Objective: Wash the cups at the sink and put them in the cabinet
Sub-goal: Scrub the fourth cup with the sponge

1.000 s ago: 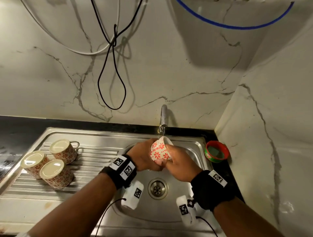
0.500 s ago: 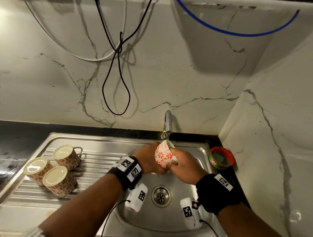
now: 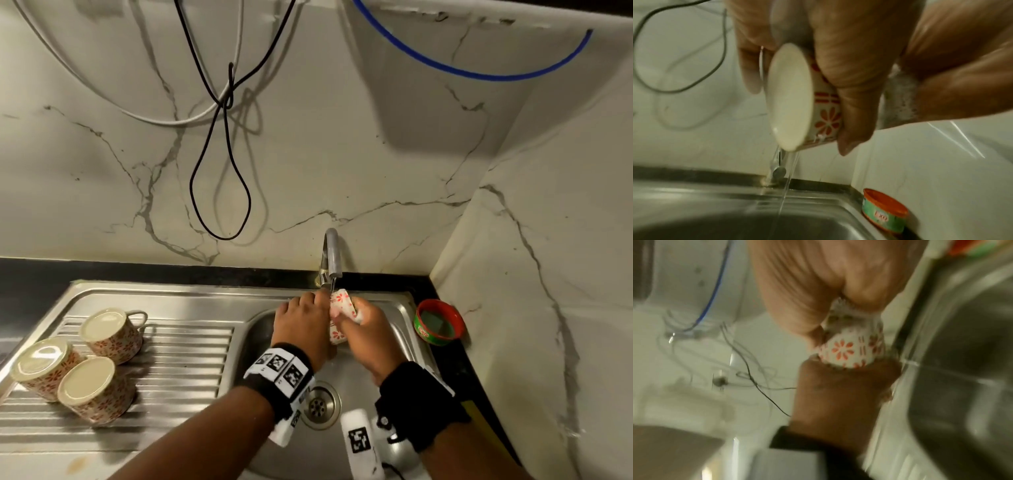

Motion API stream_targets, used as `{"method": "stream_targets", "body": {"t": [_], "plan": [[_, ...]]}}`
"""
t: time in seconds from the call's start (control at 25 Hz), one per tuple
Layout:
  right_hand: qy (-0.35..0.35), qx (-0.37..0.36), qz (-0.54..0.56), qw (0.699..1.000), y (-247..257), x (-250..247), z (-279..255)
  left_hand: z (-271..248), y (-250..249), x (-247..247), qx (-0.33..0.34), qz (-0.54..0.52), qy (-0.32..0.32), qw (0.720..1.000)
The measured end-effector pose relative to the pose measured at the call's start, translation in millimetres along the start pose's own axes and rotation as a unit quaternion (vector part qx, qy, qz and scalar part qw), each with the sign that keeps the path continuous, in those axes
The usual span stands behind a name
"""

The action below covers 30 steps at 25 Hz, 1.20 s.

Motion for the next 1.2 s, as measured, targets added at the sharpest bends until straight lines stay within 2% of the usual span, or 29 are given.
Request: {"method": "stream_targets", "body": {"t": [0.04, 0.08, 0.12, 0.16, 0.2, 0.24, 0.28, 0.32, 0.36, 0.4, 0.44, 0.48, 0.52, 0.56, 0.64, 0.68, 0.72, 0.8, 0.88, 0.96, 1.04, 1.12, 1.2], "plan": [[-0.061, 0.022, 0.065, 0.996, -7, -14, 5, 1, 4, 7, -0.013, -0.030, -0.002, 0.999], [-0.122, 0.012, 0.099, 0.988, -9, -32, 8, 1, 13, 16, -0.040, -0.122, 0.019, 0.992], [-0.162, -0.042, 0.066, 0.984, -1, -49, 6, 2, 21, 26, -0.074, -0.284, 0.036, 0.955], [-0.166, -0.123, -0.023, 0.978, 13, -54, 1, -6, 26, 31, -0.112, -0.450, 0.051, 0.884], [-0.137, -0.208, -0.117, 0.961, 27, -43, -9, -5, 23, 43, -0.154, -0.589, 0.061, 0.791], [-0.090, -0.291, -0.181, 0.935, 36, -24, -25, -8, 15, 51, -0.177, -0.667, 0.098, 0.717], [-0.041, -0.347, -0.213, 0.912, 39, -6, -40, -16, -4, 46, -0.133, -0.722, 0.153, 0.661], [0.002, -0.390, -0.231, 0.891, 38, 6, -54, -12, 10, 53, -0.142, -0.727, 0.105, 0.663], [0.034, -0.428, -0.244, 0.870, 37, 14, -66, -13, 14, 53, -0.140, -0.763, 0.089, 0.625], [0.052, -0.448, -0.241, 0.859, 39, 16, -72, -17, 15, 55, -0.181, -0.795, 0.089, 0.571], [0.054, -0.435, -0.227, 0.869, 42, 13, -67, -13, 12, 54, -0.179, -0.795, 0.091, 0.572], [0.045, -0.397, -0.196, 0.896, 44, 9, -58, -23, 11, 64, -0.250, -0.801, 0.132, 0.528], [0.042, -0.351, -0.164, 0.921, 43, 9, -49, -24, 26, 71, -0.265, -0.788, 0.094, 0.548], [0.049, -0.328, -0.149, 0.932, 45, 16, -47, -31, 29, 67, -0.256, -0.801, 0.077, 0.535], [0.056, -0.360, -0.165, 0.917, 46, 30, -57, -25, 37, 68, -0.253, -0.806, 0.047, 0.533], [0.045, -0.360, -0.158, 0.918, 43, 27, -58, -25, 38, 63, -0.248, -0.807, 0.050, 0.533], [0.022, -0.335, -0.119, 0.934, 38, 14, -53, -28, 36, 60, -0.250, -0.806, 0.061, 0.533], [-0.033, -0.295, -0.068, 0.953, 26, -10, -42, -33, 23, 56, -0.208, -0.819, 0.103, 0.524], [-0.025, -0.283, -0.057, 0.957, 24, -10, -38, -33, 18, 56, -0.189, -0.838, 0.118, 0.498], [-0.016, -0.274, -0.047, 0.960, 25, -9, -36, -28, 20, 59, -0.189, -0.867, 0.101, 0.449], [-0.040, -0.324, -0.111, 0.939, 35, -12, -42, -26, 22, 61, -0.193, -0.884, 0.102, 0.413], [-0.065, -0.342, -0.140, 0.927, 37, -20, -39, -24, 21, 66, -0.193, -0.888, 0.110, 0.403], [-0.080, -0.312, -0.109, 0.940, 35, -27, -28, -21, 15, 67, -0.180, -0.887, 0.123, 0.408]]}}
Point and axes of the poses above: each hand's wrist, its own z-axis towards the middle knuckle, its own x-axis out of the palm, y = z × x, the point moved 10 cm from there along z, towards the middle knuckle, and after that the axes turned 1 degree about x, right-handed, at the moved point
